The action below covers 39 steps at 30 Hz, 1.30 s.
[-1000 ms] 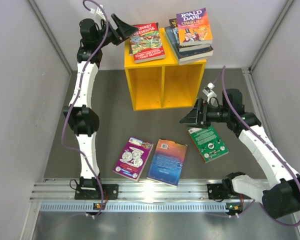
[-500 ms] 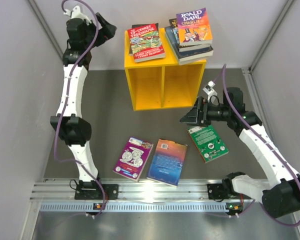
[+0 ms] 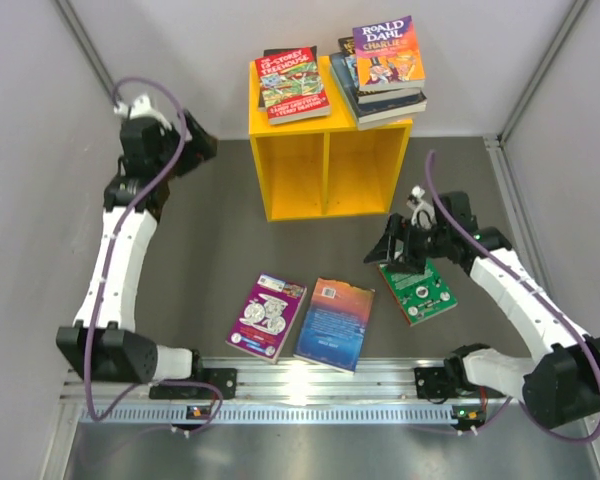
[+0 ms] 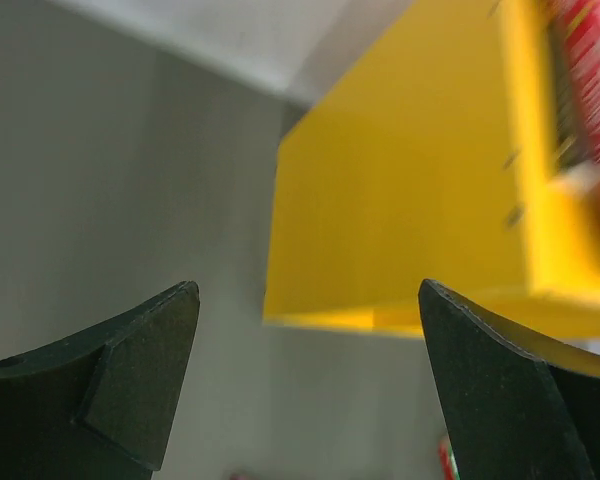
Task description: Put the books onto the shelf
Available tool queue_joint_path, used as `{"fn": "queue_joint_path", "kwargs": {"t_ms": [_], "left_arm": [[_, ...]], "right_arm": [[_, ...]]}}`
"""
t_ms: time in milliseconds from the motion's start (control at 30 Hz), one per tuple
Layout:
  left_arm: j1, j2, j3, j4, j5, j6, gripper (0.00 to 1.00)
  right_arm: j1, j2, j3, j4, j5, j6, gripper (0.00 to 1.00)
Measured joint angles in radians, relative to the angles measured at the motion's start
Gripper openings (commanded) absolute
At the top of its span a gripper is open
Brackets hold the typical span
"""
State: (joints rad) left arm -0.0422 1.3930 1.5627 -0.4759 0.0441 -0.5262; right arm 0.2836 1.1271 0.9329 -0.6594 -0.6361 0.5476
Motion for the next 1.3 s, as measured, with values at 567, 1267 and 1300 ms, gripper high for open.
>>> {"fn": "queue_joint_path", "kwargs": {"t_ms": [567, 1267, 1300], "left_arm": [[-0.299, -0.456, -0.685, -0.154, 0.064, -0.216, 0.91], [-0.402, -0.420, -0.959, -0.285, 0.092, -0.324, 0.86], [-0.419, -0.372, -0.948, -0.275, 0.084, -0.333, 0.86]], "right_arm": [[0.264, 0.121, -0.408, 0.201, 0.215, 0.209, 0.79], [0.459, 0.370, -0.481, 0.927, 0.235, 0.595, 0.63], [0.460, 0.376, -0.481, 0.938, 0.235, 0.600, 0.63]]}}
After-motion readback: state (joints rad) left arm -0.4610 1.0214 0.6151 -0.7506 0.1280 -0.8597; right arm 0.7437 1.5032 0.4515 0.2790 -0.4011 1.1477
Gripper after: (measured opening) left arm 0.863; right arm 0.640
